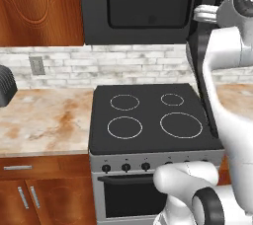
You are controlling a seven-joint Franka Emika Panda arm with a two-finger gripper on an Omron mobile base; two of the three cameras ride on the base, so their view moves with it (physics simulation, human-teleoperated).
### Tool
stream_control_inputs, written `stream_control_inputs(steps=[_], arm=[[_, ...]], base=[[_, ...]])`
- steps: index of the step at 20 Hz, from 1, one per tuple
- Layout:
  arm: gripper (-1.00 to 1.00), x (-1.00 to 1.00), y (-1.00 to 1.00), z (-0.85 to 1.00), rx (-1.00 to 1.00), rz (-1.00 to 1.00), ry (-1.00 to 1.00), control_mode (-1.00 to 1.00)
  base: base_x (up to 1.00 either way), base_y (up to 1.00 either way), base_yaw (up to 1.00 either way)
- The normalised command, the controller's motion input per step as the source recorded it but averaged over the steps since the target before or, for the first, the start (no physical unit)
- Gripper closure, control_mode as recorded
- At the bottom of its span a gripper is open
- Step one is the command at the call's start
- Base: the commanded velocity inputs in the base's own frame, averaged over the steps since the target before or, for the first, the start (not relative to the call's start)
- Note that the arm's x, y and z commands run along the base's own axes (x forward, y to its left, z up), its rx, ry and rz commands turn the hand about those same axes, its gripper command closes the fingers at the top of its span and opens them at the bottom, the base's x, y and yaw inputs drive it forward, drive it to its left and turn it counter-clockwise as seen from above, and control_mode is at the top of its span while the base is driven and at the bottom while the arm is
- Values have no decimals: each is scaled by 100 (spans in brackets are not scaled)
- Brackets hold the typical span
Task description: Place the tupperware containing the shrimp and squash meal in the microwave. Close the microwave door and press the start button to reheat the meal.
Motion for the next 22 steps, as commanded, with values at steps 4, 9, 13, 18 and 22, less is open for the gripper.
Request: stream_control_inputs(steps=[4,9,13,18,22], arm=[[-100,-26,-79,-31,66,2,-27,-100],[-100,-9,-65,-21,46,4,-43,-100],[100,0,-28,-14,24,3,-29,-100],[100,9,-20,-7,22,2,-7,-100],[100,10,-36,0,15,1,3,-100]], base=[[0,0,0],[0,0,0],[0,0,0],[0,0,0],[0,0,0]])
